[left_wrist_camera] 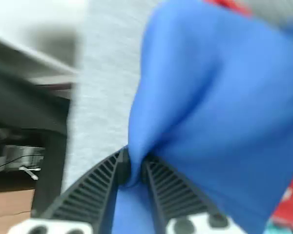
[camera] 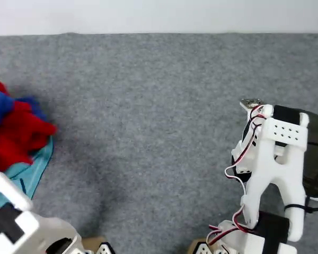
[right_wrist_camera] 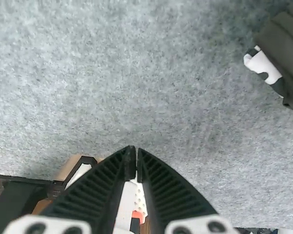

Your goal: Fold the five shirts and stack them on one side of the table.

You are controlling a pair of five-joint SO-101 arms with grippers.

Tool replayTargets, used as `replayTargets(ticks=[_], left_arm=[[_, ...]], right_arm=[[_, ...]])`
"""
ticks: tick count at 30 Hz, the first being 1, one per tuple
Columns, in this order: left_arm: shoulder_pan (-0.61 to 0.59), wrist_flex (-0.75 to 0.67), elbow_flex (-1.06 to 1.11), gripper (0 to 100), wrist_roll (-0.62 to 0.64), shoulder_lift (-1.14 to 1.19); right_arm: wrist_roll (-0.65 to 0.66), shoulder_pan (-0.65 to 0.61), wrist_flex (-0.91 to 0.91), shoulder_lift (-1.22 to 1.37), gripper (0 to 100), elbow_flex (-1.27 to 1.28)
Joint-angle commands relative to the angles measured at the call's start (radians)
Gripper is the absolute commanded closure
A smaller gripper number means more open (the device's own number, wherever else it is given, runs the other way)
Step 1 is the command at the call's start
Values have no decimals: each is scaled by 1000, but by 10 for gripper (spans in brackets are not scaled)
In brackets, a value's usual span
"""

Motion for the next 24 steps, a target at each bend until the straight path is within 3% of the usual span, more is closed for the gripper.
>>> replayTargets(ticks=[1, 5, 8, 18, 24], left_arm=[[-35, -34, -143, 996, 181, -130], [-51, -51, -249, 996, 299, -183], [-40, -14, -282, 996, 302, -219], [181, 164, -282, 996, 293, -341], [199, 189, -93, 994, 236, -242]], right_arm=[[-12, -8, 42, -41, 989, -5], [-12, -10, 42, -36, 989, -5], [-12, -10, 42, -36, 989, -5], [-9, -10, 41, -33, 989, -5], [-6, -8, 41, -33, 989, -5]])
